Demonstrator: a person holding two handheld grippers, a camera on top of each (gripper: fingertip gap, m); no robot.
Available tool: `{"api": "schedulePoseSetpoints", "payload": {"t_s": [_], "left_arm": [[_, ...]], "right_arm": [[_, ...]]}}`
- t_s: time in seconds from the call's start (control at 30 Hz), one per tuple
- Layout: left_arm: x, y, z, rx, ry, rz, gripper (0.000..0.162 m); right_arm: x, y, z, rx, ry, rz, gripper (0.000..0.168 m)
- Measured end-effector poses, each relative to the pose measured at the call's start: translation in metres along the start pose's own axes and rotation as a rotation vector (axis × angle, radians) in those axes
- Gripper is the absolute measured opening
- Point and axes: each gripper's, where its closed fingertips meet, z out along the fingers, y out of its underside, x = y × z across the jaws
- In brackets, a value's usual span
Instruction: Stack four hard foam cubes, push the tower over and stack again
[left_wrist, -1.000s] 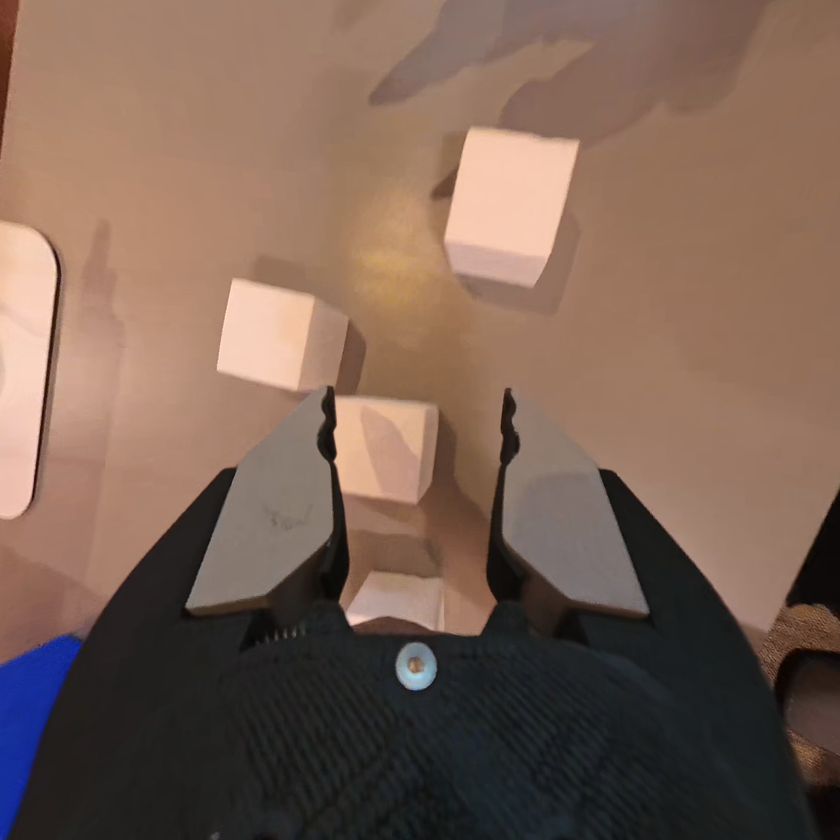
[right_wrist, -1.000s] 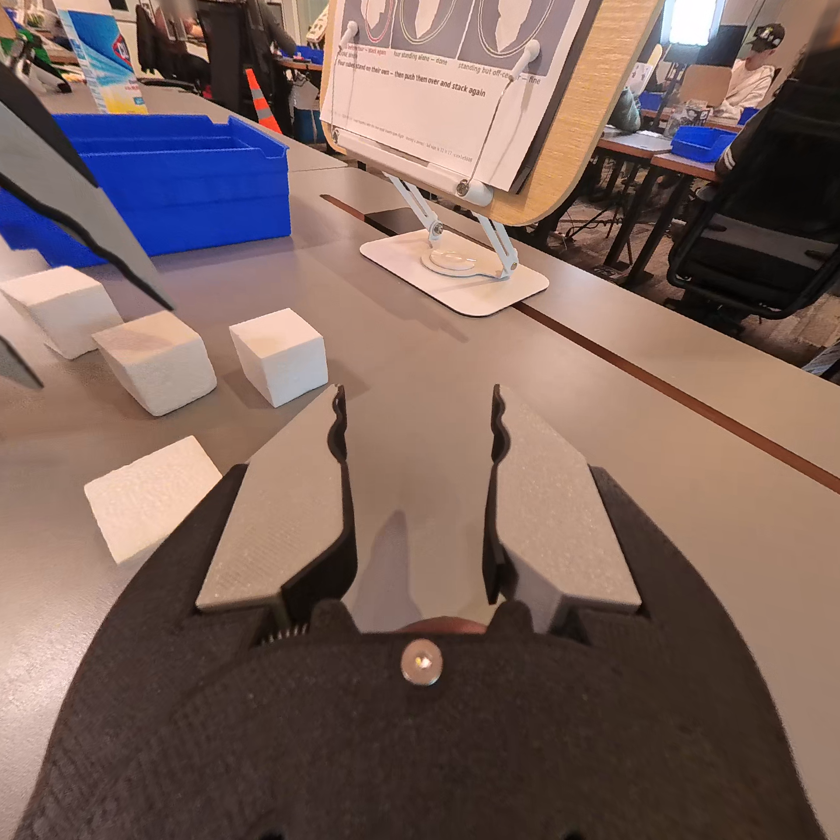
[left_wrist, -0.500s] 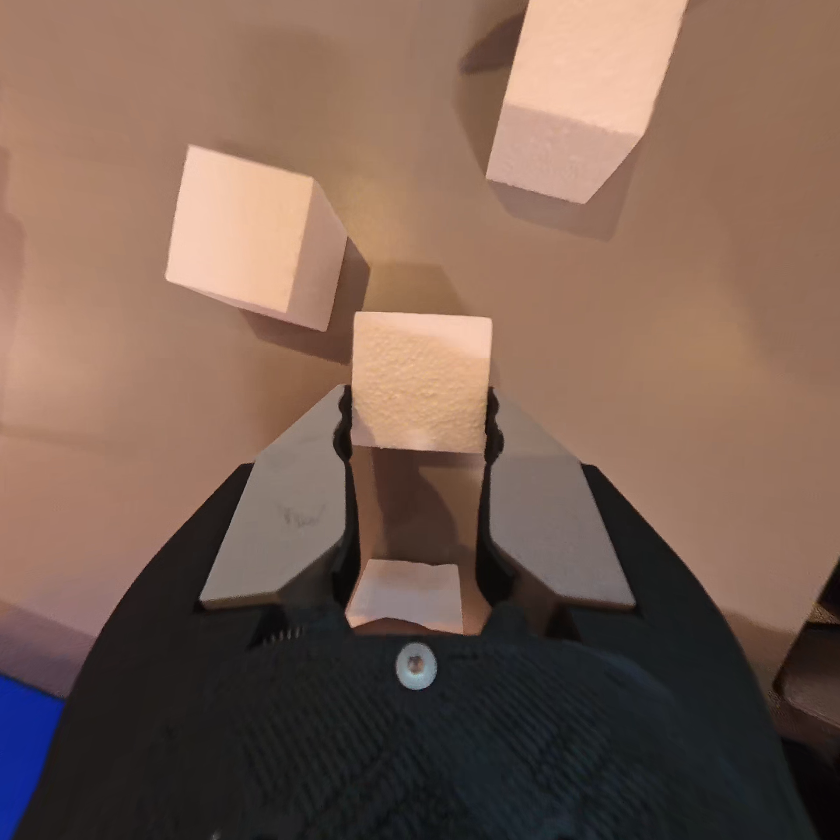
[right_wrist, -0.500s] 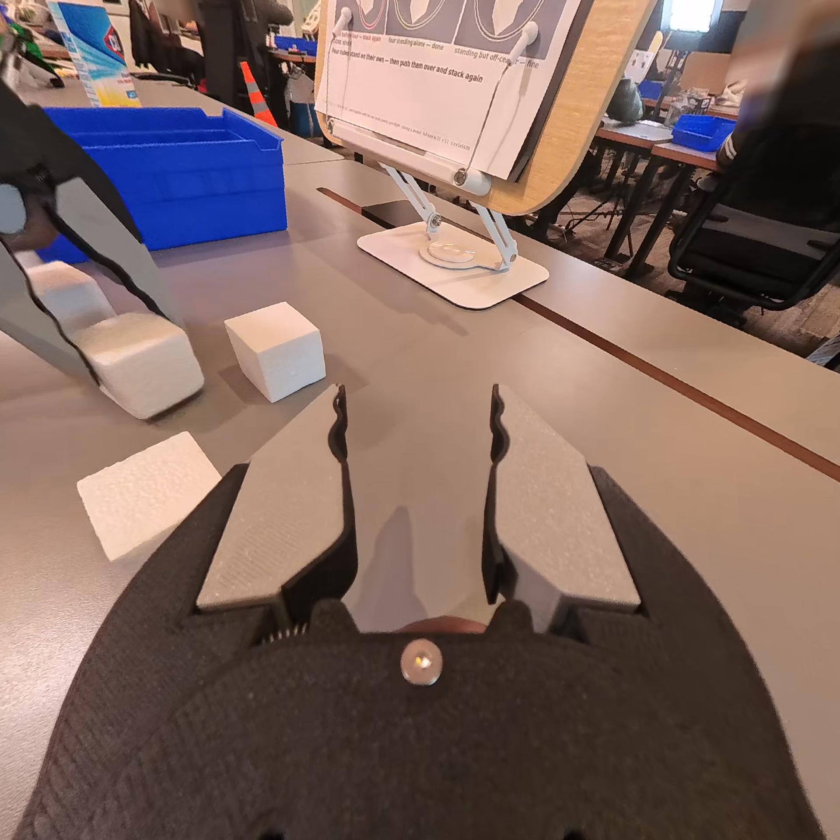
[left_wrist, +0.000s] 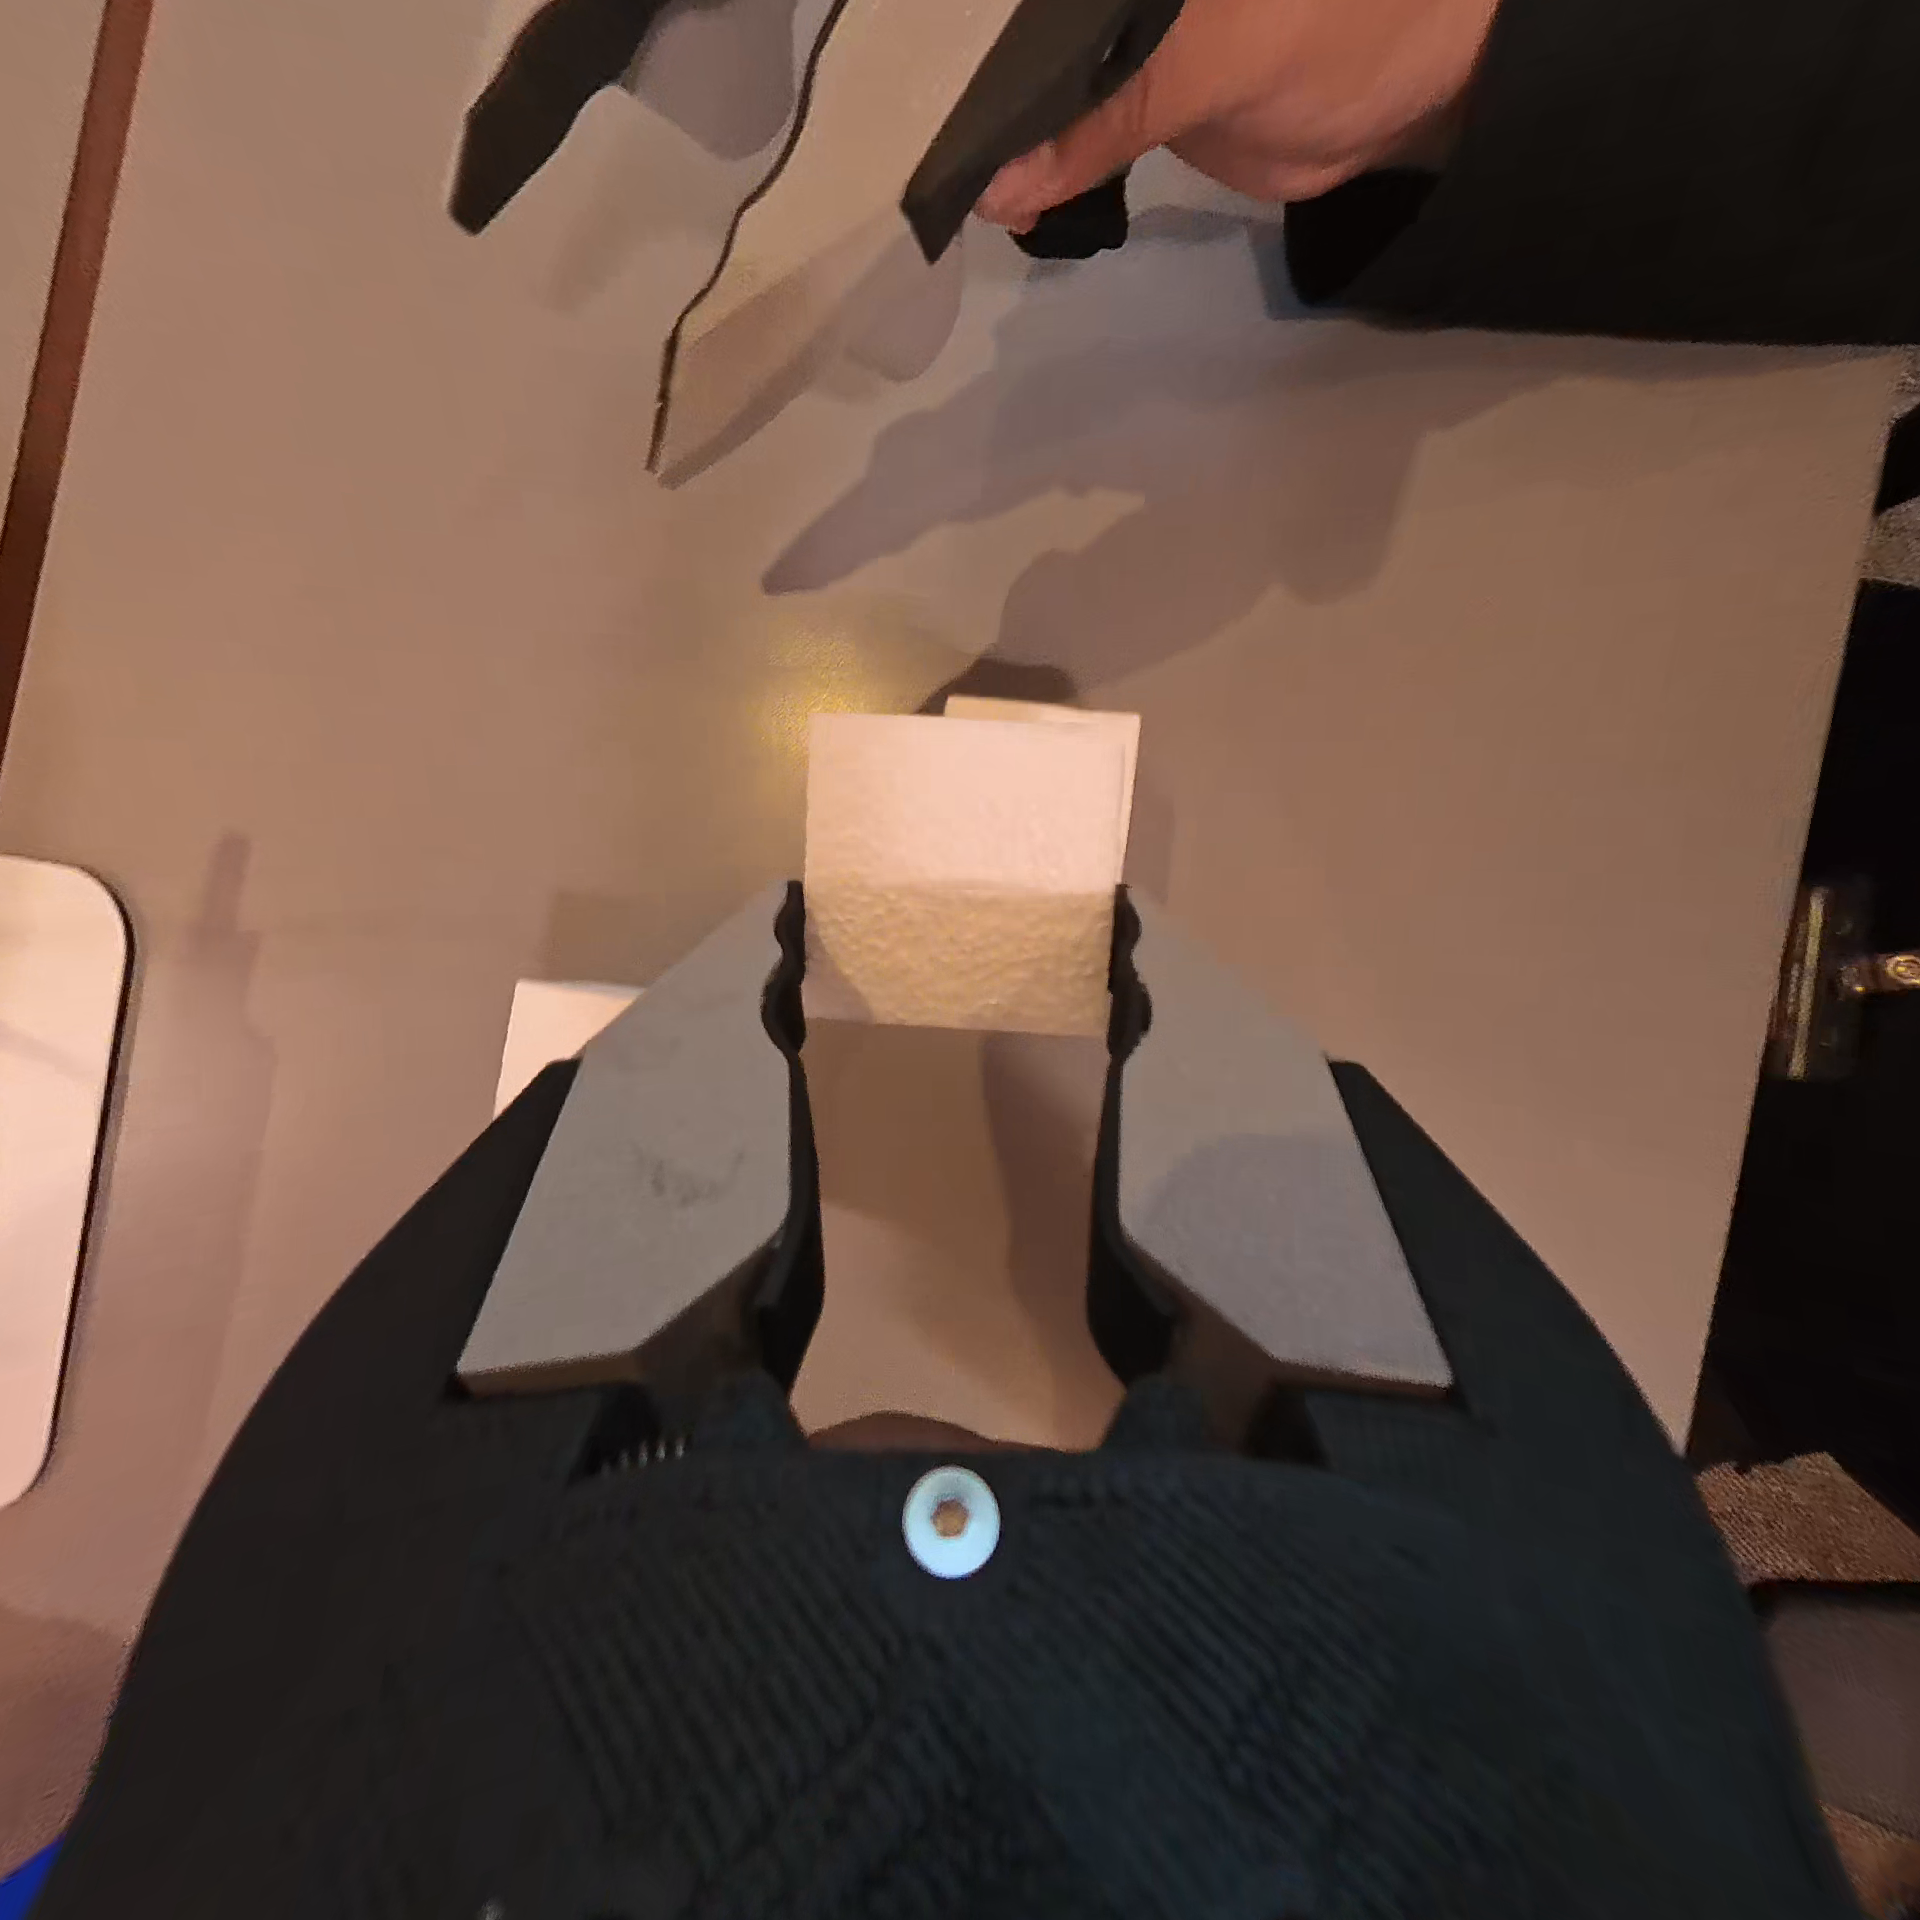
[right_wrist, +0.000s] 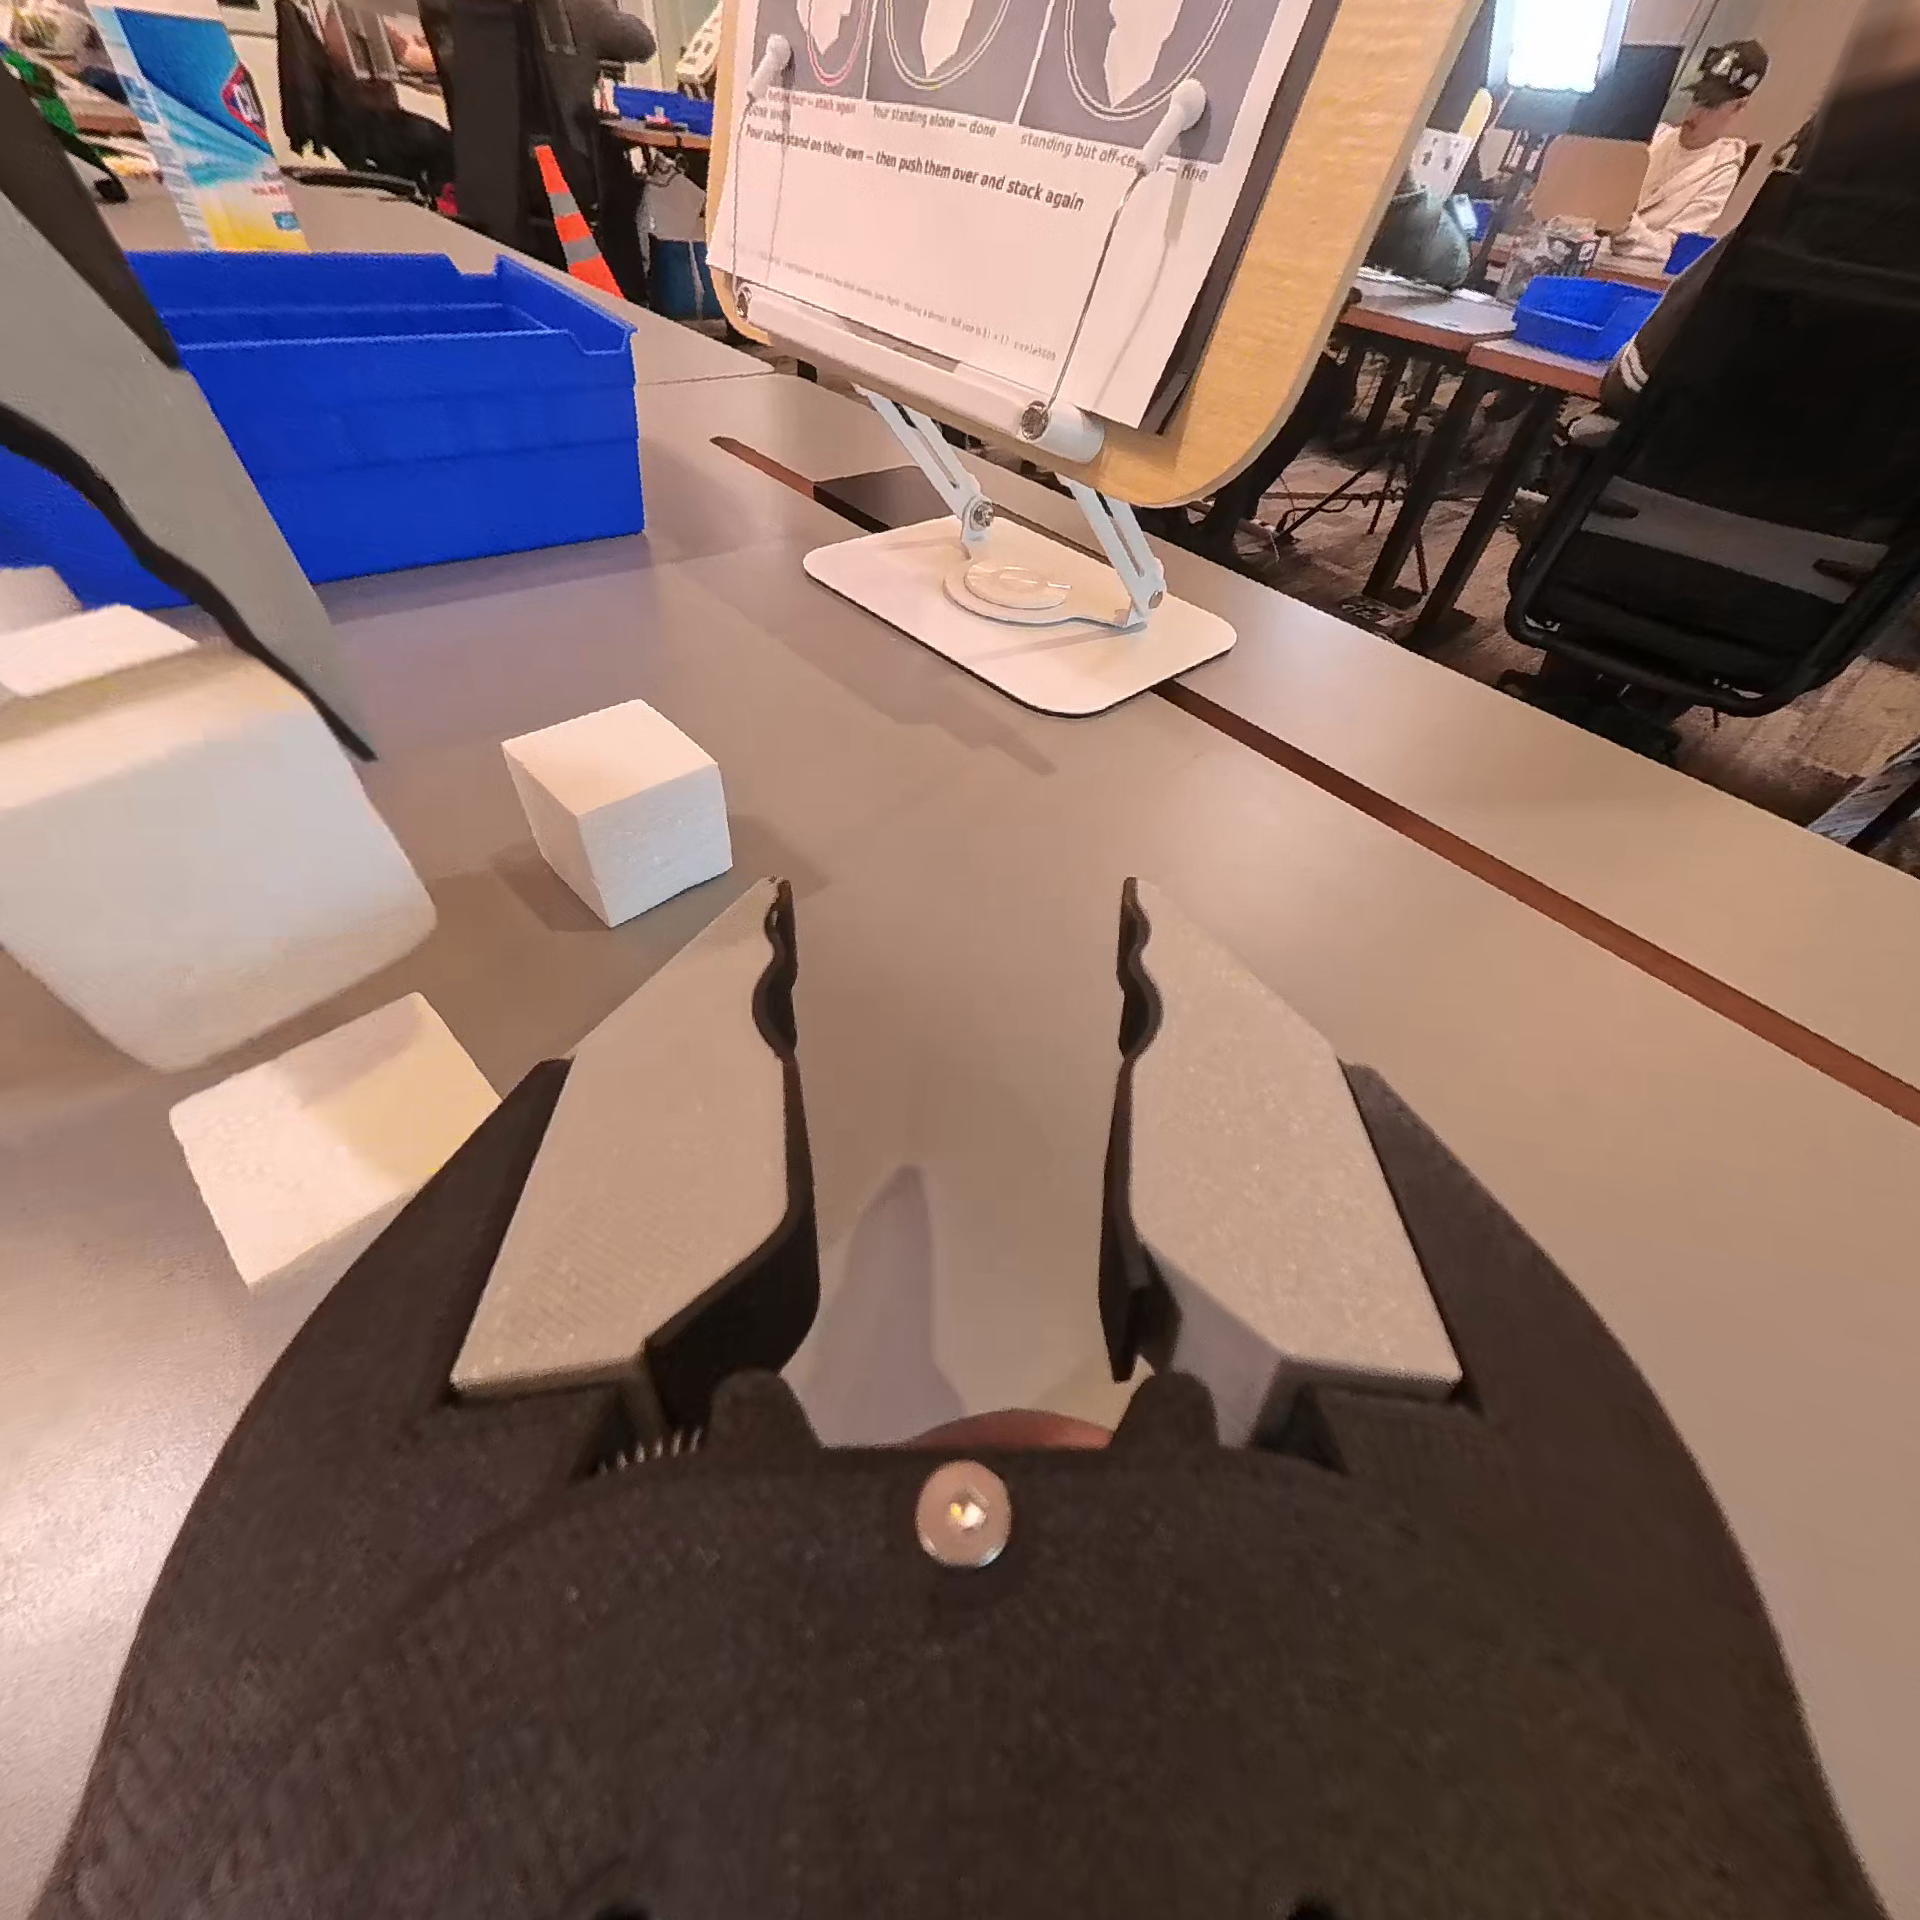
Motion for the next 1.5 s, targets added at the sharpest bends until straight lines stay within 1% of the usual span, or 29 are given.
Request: {"api": "schedulePoseSetpoints", "payload": {"t_s": [0.17, 0.27, 0.47, 0.63, 0.83, 1.07, 1.2, 1.5], "left_arm": [[0.007, -0.008, 0.026, -0.038, 0.039, 0.019, 0.056], [0.012, -0.010, 0.035, -0.061, 0.052, 0.031, 0.056], [0.012, -0.010, 0.034, -0.076, 0.041, 0.034, 0.057], [0.015, -0.012, 0.030, -0.052, 0.045, 0.026, 0.057], [0.018, -0.008, 0.033, -0.066, 0.039, 0.039, 0.057], [0.017, -0.013, 0.032, -0.053, 0.037, 0.035, 0.056], [0.017, -0.010, 0.034, -0.075, 0.027, 0.051, 0.057], [0.017, -0.011, 0.036, -0.065, 0.026, 0.044, 0.057]], "right_arm": [[0.004, -0.002, -0.002, 0.008, 0.008, 0.011, 0.060], [0.005, -0.003, -0.003, 0.013, 0.010, 0.013, 0.060], [0.006, -0.003, -0.004, 0.012, 0.013, 0.018, 0.059], [0.005, -0.004, -0.004, 0.012, 0.013, 0.014, 0.059], [0.004, -0.002, -0.003, 0.007, 0.013, 0.012, 0.059], [0.005, -0.002, -0.003, 0.003, 0.013, 0.013, 0.059], [0.004, -0.001, -0.002, 0.002, 0.010, 0.012, 0.059], [0.004, -0.002, -0.002, 0.003, 0.009, 0.014, 0.059]]}}
